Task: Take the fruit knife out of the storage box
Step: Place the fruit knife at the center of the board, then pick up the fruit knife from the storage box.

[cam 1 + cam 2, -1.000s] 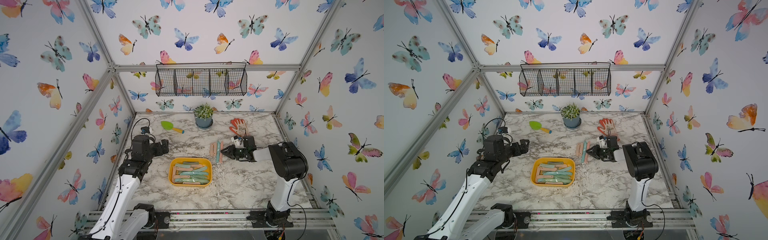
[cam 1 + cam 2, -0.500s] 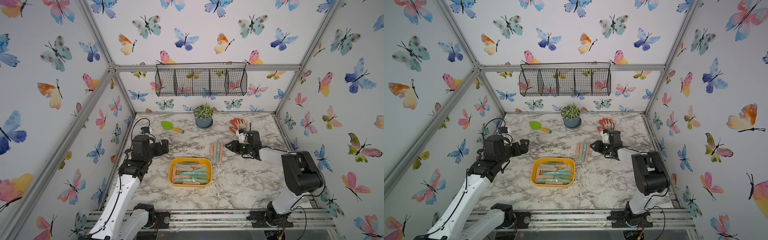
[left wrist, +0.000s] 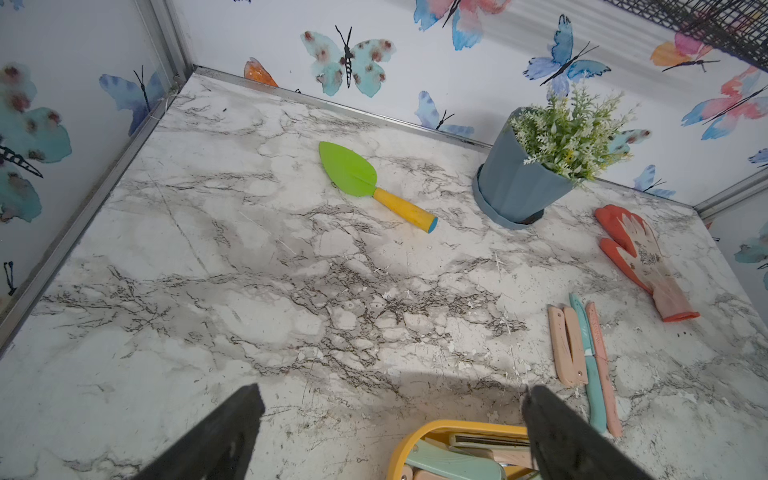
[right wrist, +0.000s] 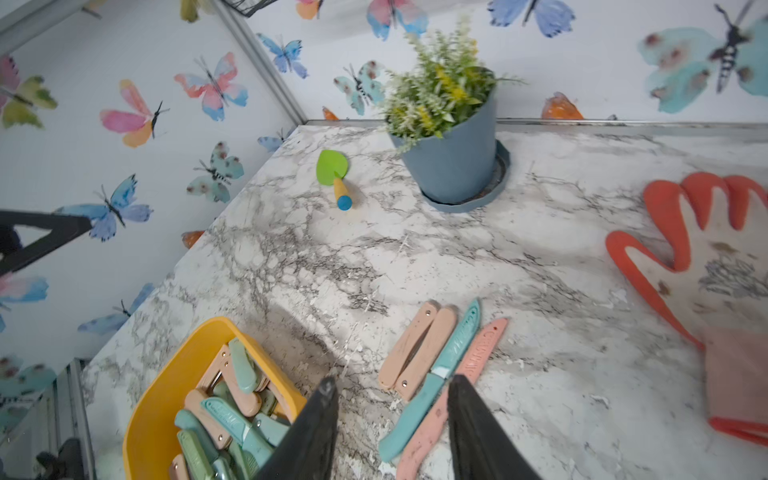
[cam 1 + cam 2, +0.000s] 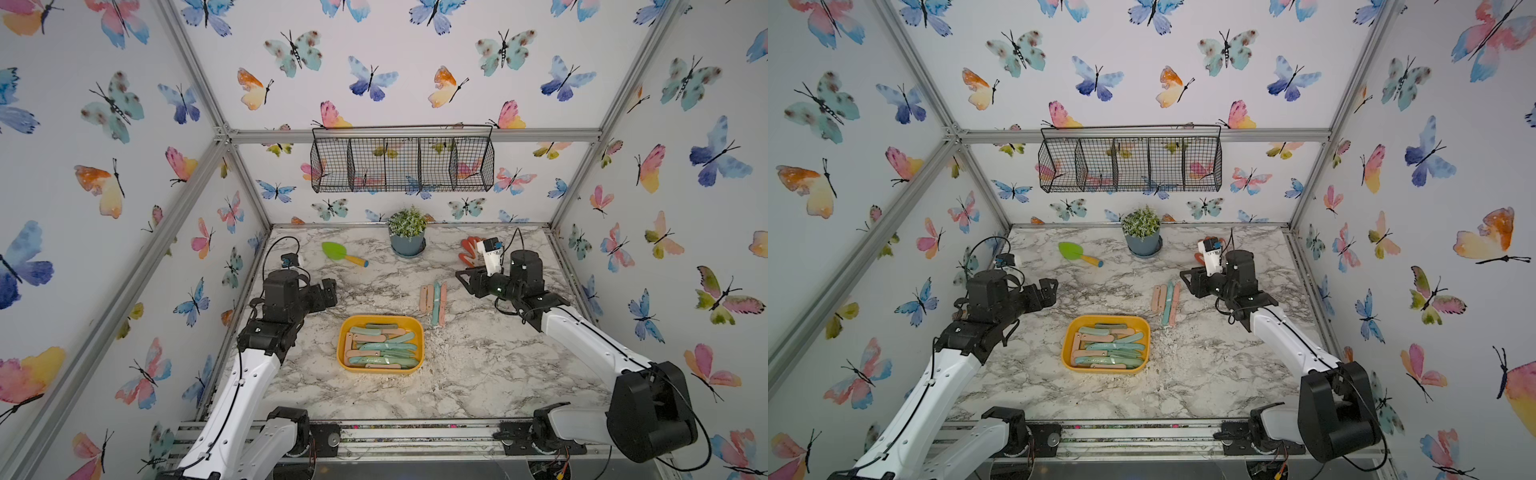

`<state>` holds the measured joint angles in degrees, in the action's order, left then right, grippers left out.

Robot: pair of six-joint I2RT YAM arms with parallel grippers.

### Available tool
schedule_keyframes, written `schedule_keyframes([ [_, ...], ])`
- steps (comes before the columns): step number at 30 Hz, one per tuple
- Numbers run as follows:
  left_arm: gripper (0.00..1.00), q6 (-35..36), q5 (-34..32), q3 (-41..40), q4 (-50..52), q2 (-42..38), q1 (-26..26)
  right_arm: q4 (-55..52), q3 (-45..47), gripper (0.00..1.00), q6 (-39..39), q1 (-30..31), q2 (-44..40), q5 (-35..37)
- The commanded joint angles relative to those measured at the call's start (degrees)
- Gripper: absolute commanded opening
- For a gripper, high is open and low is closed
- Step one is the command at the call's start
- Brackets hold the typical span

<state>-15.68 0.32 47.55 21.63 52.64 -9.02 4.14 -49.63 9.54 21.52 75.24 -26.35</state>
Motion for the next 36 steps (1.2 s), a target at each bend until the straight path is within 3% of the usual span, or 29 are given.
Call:
schedule_keyframes([
  [1,0.98,0.21,-1.01,-0.26,-0.22,-0.35,-0.21,-4.44,-2.74,0.47,-9.76,7.36,0.00,3.10],
  [6,0.98,0.13,-1.69,-0.26,-0.09,-0.34,-0.21,-7.99,-6.75,0.48,-16.80,18.29,3.99,7.80],
  [16,0.99,-0.93,-7.56,-0.44,0.52,-2.25,-0.21,-16.69,-14.23,0.54,-27.77,29.45,12.23,8.41],
  [25,0.98,-3.35,-1.89,-0.60,3.42,-0.89,-0.21,-32.59,-25.61,0.50,-32.21,32.98,25.08,7.55],
  [30,0.98,-2.47,-0.70,-0.59,8.23,0.37,-0.21,-36.00,-28.01,0.47,-32.30,34.68,30.79,9.74],
  [36,0.98,-1.56,3.97,-1.92,7.23,-0.77,-0.21,-36.71,-29.16,0.45,-30.90,35.07,35.76,11.33],
])
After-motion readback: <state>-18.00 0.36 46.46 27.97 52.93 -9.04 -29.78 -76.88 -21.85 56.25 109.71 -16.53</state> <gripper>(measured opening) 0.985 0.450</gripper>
